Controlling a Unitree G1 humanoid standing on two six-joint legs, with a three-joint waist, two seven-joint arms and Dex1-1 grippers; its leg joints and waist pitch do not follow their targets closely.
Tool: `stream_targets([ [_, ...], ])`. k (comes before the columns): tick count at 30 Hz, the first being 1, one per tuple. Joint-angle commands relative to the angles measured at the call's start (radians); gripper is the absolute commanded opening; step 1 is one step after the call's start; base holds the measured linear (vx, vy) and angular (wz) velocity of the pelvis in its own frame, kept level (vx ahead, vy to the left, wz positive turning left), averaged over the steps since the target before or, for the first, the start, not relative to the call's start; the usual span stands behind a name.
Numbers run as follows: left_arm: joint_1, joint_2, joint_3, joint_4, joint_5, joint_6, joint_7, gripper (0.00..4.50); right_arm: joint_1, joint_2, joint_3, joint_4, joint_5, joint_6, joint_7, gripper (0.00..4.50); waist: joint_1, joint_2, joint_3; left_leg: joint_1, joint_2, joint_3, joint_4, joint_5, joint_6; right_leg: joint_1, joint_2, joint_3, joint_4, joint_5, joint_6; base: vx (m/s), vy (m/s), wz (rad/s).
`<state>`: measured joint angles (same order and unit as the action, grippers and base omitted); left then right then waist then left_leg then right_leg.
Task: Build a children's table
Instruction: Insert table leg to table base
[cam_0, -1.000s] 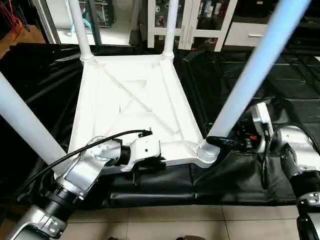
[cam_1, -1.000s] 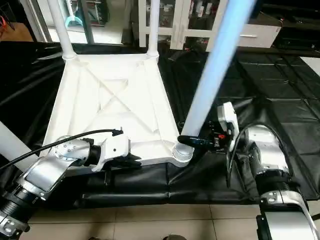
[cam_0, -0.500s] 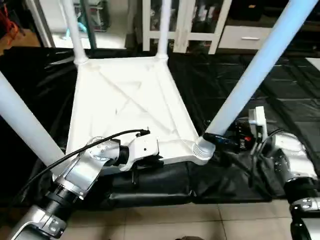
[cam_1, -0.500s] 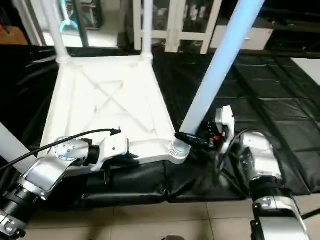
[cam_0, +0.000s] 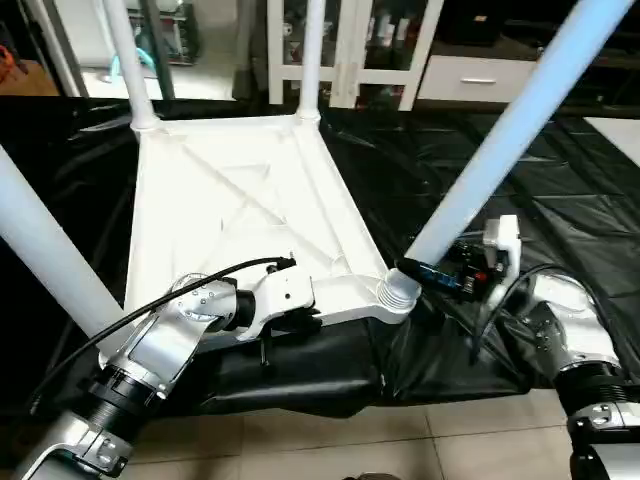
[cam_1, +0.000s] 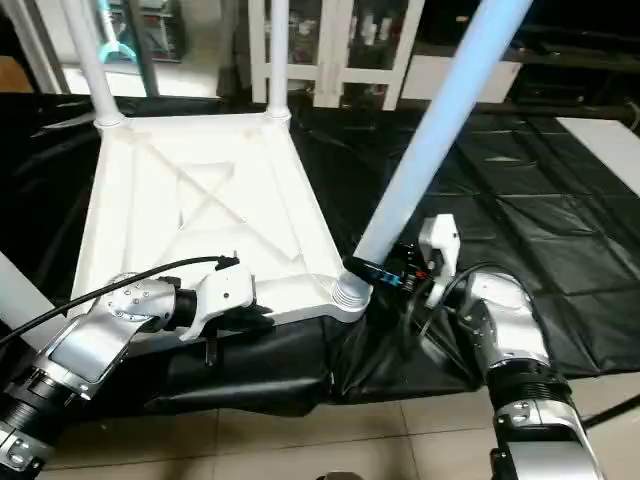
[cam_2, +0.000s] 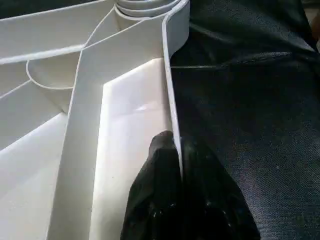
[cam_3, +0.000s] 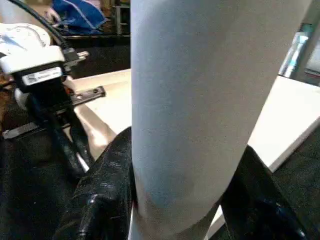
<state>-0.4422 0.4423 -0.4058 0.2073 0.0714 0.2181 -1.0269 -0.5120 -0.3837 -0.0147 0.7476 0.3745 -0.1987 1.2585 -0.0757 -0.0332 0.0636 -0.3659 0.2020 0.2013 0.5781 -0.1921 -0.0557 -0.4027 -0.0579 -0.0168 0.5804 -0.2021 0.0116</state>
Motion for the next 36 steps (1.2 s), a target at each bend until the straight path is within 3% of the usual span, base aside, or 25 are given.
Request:
stream_targets([
  [1,0.014,-0.030,-0.035,-0.023,-0.035,-0.014,-0.033,0.00,0.058,-0.013,0.053,0.140,-0.184,0.070,-0.184,1.83,-0.011,0.007,-0.009,0.017,0.035,-0.044,-0.095,-0.583,-0.027,-0.018,-0.062,0.022,-0.110,-0.620,-0.127,0.000,0.000,0.00],
  [4,0.010,-0.048,-0.031,-0.026,-0.029,0.002,-0.008,0.00,0.032,0.012,0.054,0.145,-0.193,0.108,-0.277,1.83,-0.018,0.006,-0.008,0.015,0.032,-0.050,-0.097,-0.597,-0.032,-0.019,-0.064,0.022,-0.113,-0.640,-0.115,0.000,0.000,0.00],
  [7,-0.008,-0.074,-0.020,-0.007,0.003,0.030,0.058,0.00,0.031,0.044,0.052,0.135,-0.201,0.126,-0.387,1.83,-0.024,0.001,-0.004,0.024,0.029,-0.050,-0.094,-0.616,-0.028,-0.031,-0.064,0.023,-0.123,-0.685,-0.098,0.000,0.000,0.00],
  [10,-0.021,-0.106,-0.006,0.006,0.014,0.069,0.110,0.00,0.029,0.077,0.035,0.145,-0.201,0.133,-0.496,1.83,-0.035,0.004,-0.001,0.026,0.024,-0.058,-0.094,-0.647,-0.033,-0.037,-0.062,0.018,-0.128,-0.729,-0.076,0.000,0.000,0.00],
  [13,-0.036,-0.139,0.001,0.015,0.030,0.110,0.164,0.00,0.024,0.116,0.010,0.158,-0.197,0.130,-0.614,1.83,-0.045,0.004,0.003,0.020,0.021,-0.070,-0.099,-0.671,-0.032,-0.033,-0.065,0.012,-0.132,-0.739,-0.065,0.000,0.000,0.00],
  [15,-0.050,-0.182,0.016,0.011,0.042,0.167,0.224,0.00,0.013,0.168,-0.021,0.174,-0.183,0.130,-0.740,1.83,-0.048,0.013,0.003,0.019,0.021,-0.074,-0.104,-0.670,-0.032,-0.028,-0.067,0.011,-0.131,-0.706,-0.070,0.000,0.000,0.00],
  [17,-0.064,-0.221,0.035,0.008,0.043,0.217,0.272,0.00,0.000,0.207,-0.039,0.191,-0.171,0.134,-0.828,1.83,-0.057,0.010,0.000,0.018,0.021,-0.072,-0.108,-0.656,-0.034,-0.027,-0.064,0.011,-0.131,-0.650,-0.087,0.000,0.000,0.00],
  [19,-0.083,-0.259,0.056,0.009,0.044,0.264,0.322,0.00,-0.016,0.235,-0.042,0.208,-0.170,0.136,-0.891,1.83,-0.060,0.016,0.003,0.014,0.019,-0.072,-0.109,-0.653,-0.031,-0.025,-0.066,0.011,-0.128,-0.618,-0.098,0.000,0.000,0.00],
  [20,-0.097,-0.287,0.072,0.009,0.047,0.298,0.364,0.00,-0.028,0.253,-0.041,0.223,-0.174,0.136,-0.933,1.83,-0.066,0.013,0.003,0.013,0.019,-0.069,-0.108,-0.646,-0.034,-0.027,-0.065,0.013,-0.124,-0.598,-0.107,0.000,0.000,0.00],
  [22,-0.123,-0.349,0.103,0.010,0.053,0.360,0.448,0.00,-0.055,0.289,-0.033,0.250,-0.188,0.133,-1.007,1.83,-0.069,0.015,-0.001,0.007,0.018,-0.068,-0.107,-0.613,-0.031,-0.019,-0.065,0.015,-0.120,-0.546,-0.120,0.000,0.000,0.00],
  [25,-0.153,-0.422,0.132,0.010,0.065,0.420,0.538,0.00,-0.091,0.337,-0.025,0.283,-0.216,0.129,-1.090,1.83,-0.064,0.017,-0.014,-0.006,0.021,-0.054,-0.105,-0.475,-0.018,-0.003,-0.062,0.024,-0.103,-0.325,-0.171,0.018,0.002,0.00],
  [26,-0.159,-0.435,0.134,0.010,0.071,0.429,0.555,0.00,-0.100,0.349,-0.022,0.289,-0.225,0.126,-1.108,1.83,-0.059,0.009,-0.020,-0.011,0.020,-0.047,-0.101,-0.403,0.004,0.007,-0.063,0.025,-0.099,-0.235,-0.190,0.054,0.006,0.00],
  [28,-0.165,-0.451,0.132,0.011,0.084,0.434,0.584,0.00,-0.120,0.367,-0.010,0.297,-0.240,0.118,-1.126,1.83,-0.054,0.010,-0.017,-0.008,0.020,-0.037,-0.096,-0.373,0.037,0.002,-0.061,0.026,-0.102,-0.223,-0.200,0.000,0.000,0.00],
  [29,-0.162,-0.449,0.130,0.010,0.087,0.434,0.586,0.00,-0.128,0.370,-0.008,0.298,-0.240,0.116,-1.125,1.83,-0.056,0.010,-0.016,-0.010,0.020,-0.039,-0.097,-0.383,0.042,0.003,-0.062,0.025,-0.103,-0.262,-0.198,0.000,0.000,0.00],
  [34,-0.149,-0.432,0.130,-0.004,0.091,0.449,0.586,0.00,-0.145,0.367,-0.022,0.311,-0.238,0.106,-1.110,1.83,-0.056,0.010,-0.016,-0.013,0.022,-0.042,-0.100,-0.398,0.028,0.002,-0.060,0.023,-0.105,-0.312,-0.174,0.000,0.000,0.00],
  [35,-0.142,-0.419,0.131,-0.008,0.093,0.451,0.585,0.00,-0.150,0.362,-0.030,0.314,-0.237,0.099,-1.091,1.83,-0.057,0.005,-0.016,-0.013,0.023,-0.043,-0.100,-0.407,0.027,0.002,-0.060,0.023,-0.104,-0.325,-0.172,0.000,0.000,0.00],
  [36,-0.137,-0.408,0.130,-0.011,0.095,0.451,0.580,0.00,-0.153,0.356,-0.026,0.312,-0.240,0.089,-1.067,1.83,-0.056,0.008,-0.017,-0.012,0.023,-0.044,-0.100,-0.406,0.027,0.003,-0.060,0.023,-0.104,-0.324,-0.171,0.000,0.000,0.00],
])
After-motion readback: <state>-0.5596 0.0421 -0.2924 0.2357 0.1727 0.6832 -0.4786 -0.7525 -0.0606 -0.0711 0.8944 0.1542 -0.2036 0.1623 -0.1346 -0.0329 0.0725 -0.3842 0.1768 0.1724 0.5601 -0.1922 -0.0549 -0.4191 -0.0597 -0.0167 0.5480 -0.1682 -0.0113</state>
